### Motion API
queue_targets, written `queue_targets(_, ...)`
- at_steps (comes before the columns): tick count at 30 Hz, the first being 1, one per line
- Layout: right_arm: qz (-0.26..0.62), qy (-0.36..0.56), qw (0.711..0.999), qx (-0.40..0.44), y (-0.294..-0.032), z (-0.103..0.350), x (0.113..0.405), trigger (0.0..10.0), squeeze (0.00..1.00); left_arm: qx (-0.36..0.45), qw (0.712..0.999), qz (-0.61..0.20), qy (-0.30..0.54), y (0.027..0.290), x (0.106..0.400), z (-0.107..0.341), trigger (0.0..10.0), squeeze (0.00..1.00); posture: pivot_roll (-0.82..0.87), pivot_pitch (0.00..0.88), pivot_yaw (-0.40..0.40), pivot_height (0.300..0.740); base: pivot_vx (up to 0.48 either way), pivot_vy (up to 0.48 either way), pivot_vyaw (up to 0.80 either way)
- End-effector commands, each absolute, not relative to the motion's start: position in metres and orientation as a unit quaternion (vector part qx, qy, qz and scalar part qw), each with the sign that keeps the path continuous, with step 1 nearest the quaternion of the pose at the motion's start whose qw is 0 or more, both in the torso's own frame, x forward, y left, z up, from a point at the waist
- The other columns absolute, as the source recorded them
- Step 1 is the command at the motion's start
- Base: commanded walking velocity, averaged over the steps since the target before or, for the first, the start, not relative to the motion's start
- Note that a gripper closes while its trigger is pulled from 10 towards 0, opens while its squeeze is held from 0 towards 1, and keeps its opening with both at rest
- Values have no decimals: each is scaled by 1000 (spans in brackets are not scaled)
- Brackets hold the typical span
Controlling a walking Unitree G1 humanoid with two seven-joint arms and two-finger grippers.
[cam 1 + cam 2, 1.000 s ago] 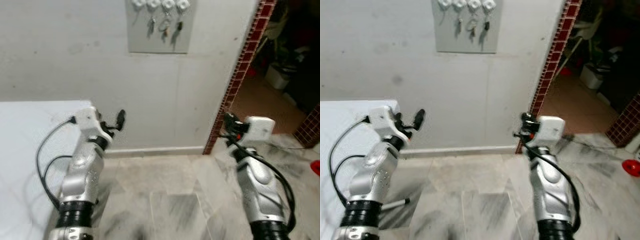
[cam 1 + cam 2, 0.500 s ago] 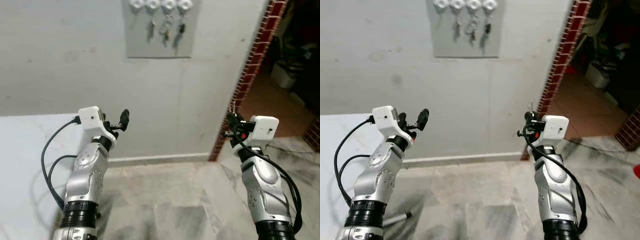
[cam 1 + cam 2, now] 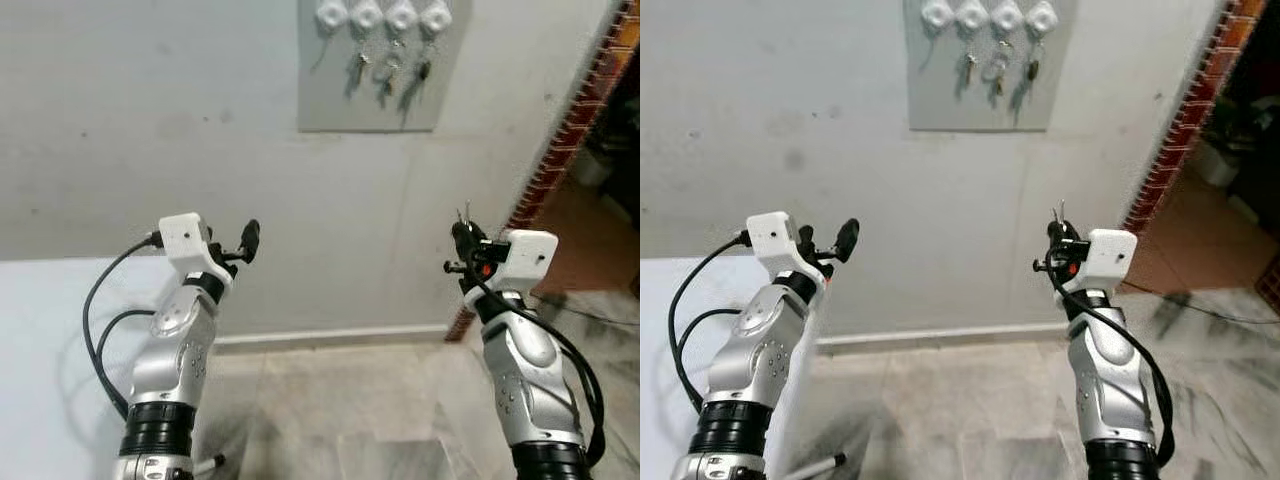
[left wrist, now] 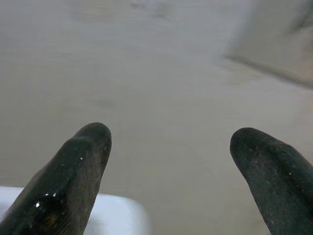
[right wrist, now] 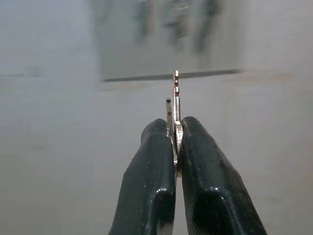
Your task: Hang keys on a hook
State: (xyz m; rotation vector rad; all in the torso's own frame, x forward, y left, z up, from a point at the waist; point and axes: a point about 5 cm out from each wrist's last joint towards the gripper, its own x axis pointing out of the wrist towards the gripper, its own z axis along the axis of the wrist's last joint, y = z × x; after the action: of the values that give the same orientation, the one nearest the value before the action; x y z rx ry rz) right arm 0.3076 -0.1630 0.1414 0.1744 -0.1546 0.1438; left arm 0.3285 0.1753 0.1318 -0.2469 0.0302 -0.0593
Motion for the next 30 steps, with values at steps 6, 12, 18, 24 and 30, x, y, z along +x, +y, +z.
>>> queue_targets(6, 59, -84, 992, 80, -174, 147, 308, 10000, 0, -120, 992, -47, 12, 162, 331, 136, 10000, 0, -36, 0, -32, 715, 480, 0, 0)
queue_targets(12, 59, -84, 991, 80, -173, 147, 308, 10000, 0, -120, 991, -49, 14, 161, 331, 135, 10000, 0, -36, 0, -32, 715, 459, 0, 0)
queue_targets(18, 63, -83, 991, 80, -172, 147, 308, 10000, 0, -127, 991, -41, 14, 160, 331, 134, 10000, 0, -33, 0, -32, 715, 286, 0, 0)
queue_targets(24, 66, -80, 991, 80, -170, 145, 308, 10000, 0, -119, 992, -49, 10, 157, 330, 135, 10000, 0, -31, 0, -32, 715, 0, 0, 0)
queue_targets(30, 76, -76, 991, 82, -168, 145, 309, 10000, 0, -99, 993, -67, -3, 153, 330, 141, 10000, 0, -31, 0, -32, 715, 0, 0, 0)
